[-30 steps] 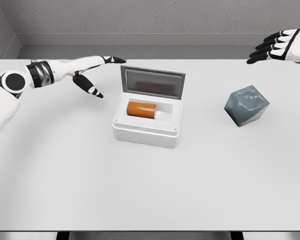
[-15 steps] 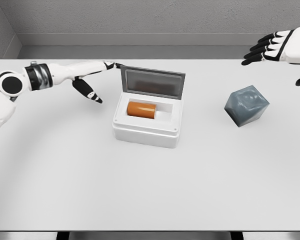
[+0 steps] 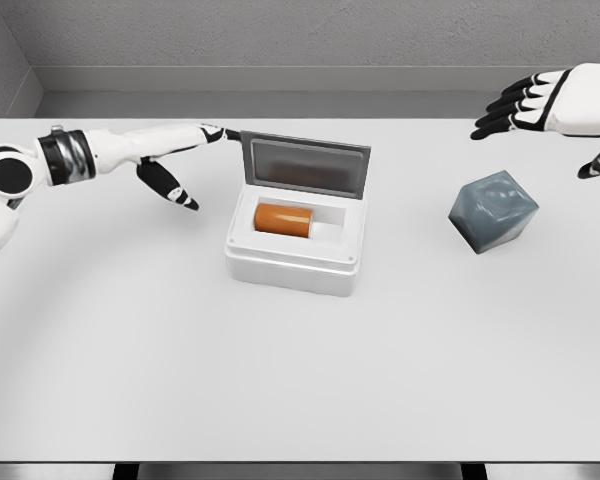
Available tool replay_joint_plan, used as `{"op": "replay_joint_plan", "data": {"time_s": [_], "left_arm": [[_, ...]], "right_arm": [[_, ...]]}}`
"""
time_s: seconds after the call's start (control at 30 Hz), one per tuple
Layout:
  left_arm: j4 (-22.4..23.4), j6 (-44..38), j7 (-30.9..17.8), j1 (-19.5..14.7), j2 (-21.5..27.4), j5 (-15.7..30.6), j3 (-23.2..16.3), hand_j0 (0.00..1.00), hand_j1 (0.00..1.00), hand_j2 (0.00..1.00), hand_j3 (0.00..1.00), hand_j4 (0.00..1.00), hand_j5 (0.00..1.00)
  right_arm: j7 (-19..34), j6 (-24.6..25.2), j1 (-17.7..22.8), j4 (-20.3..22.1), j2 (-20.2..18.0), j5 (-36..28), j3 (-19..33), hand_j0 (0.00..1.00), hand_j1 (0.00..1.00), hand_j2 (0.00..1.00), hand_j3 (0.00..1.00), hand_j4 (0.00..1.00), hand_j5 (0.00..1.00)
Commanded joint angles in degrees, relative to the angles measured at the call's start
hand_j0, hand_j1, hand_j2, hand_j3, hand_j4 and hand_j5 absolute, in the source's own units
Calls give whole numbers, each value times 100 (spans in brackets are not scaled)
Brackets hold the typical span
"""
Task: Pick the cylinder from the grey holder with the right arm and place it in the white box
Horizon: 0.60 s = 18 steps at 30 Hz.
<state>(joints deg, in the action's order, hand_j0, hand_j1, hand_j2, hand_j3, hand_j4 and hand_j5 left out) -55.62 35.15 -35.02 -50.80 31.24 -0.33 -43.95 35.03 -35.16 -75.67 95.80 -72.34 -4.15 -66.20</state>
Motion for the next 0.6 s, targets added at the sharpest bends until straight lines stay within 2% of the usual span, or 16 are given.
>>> {"op": "replay_joint_plan", "data": {"time_s": [0.0,0.37,0.57], "left_arm": [[-81,-15,2,0,40,50,18,100,100,100,100,100,100],[-90,-15,2,44,128,323,35,100,100,100,100,100,100],[-388,-15,2,132,216,340,27,100,100,100,100,100,100]], "right_arm": [[-3,16,0,0,10,-33,1,100,100,100,100,100,100],[-3,16,9,18,-8,-86,1,100,100,100,100,100,100],[-3,16,9,9,1,-95,-34,100,100,100,100,100,100]]}}
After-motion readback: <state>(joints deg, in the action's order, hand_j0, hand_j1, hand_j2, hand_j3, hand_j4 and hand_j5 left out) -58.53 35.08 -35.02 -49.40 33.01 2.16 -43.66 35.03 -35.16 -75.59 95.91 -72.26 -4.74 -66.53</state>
